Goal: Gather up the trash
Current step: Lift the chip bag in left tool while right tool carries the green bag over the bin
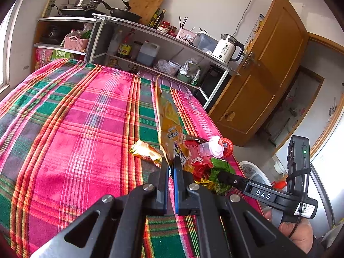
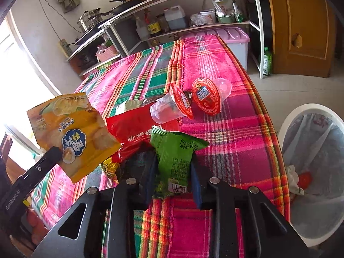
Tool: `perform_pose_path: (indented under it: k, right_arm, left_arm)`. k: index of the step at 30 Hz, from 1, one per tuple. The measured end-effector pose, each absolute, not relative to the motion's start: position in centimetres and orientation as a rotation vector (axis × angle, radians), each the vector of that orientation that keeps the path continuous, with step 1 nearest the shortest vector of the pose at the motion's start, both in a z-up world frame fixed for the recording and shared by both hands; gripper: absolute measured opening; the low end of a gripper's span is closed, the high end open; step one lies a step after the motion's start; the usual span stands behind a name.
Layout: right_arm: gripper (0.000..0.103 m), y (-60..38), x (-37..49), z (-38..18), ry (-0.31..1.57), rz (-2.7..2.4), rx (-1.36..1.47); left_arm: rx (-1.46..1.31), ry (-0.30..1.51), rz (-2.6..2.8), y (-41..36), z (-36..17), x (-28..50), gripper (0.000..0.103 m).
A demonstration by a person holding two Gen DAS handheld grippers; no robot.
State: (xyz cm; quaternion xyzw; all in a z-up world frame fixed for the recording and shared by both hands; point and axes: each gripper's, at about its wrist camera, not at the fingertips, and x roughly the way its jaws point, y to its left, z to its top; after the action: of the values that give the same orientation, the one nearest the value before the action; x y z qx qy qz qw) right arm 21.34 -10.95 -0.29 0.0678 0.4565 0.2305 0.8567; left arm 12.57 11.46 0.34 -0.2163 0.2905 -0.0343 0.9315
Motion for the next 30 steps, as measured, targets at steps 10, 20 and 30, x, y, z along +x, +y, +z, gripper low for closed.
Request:
perform_pose_path:
  k: [10,20,30]
  right_arm:
    - [0.026,-13.4,19.6,1.6,0.891,0.502,0.166]
    - [0.026,-16.2,18.3,2.5,0.860,0.484,0.193]
    - [0.026,-19.2,17.5,3.2,0.825,0.452,0.228]
  left_arm:
    - [-0.407,0.561,-0.089,10.2,2.2,11.8,0.003]
    - [-0.367,0.533,-0.127,7.8,4.1,11.3,0.001]
    - [-0.331,0.517,-0.190,5.2,5.6,11.7,0.001]
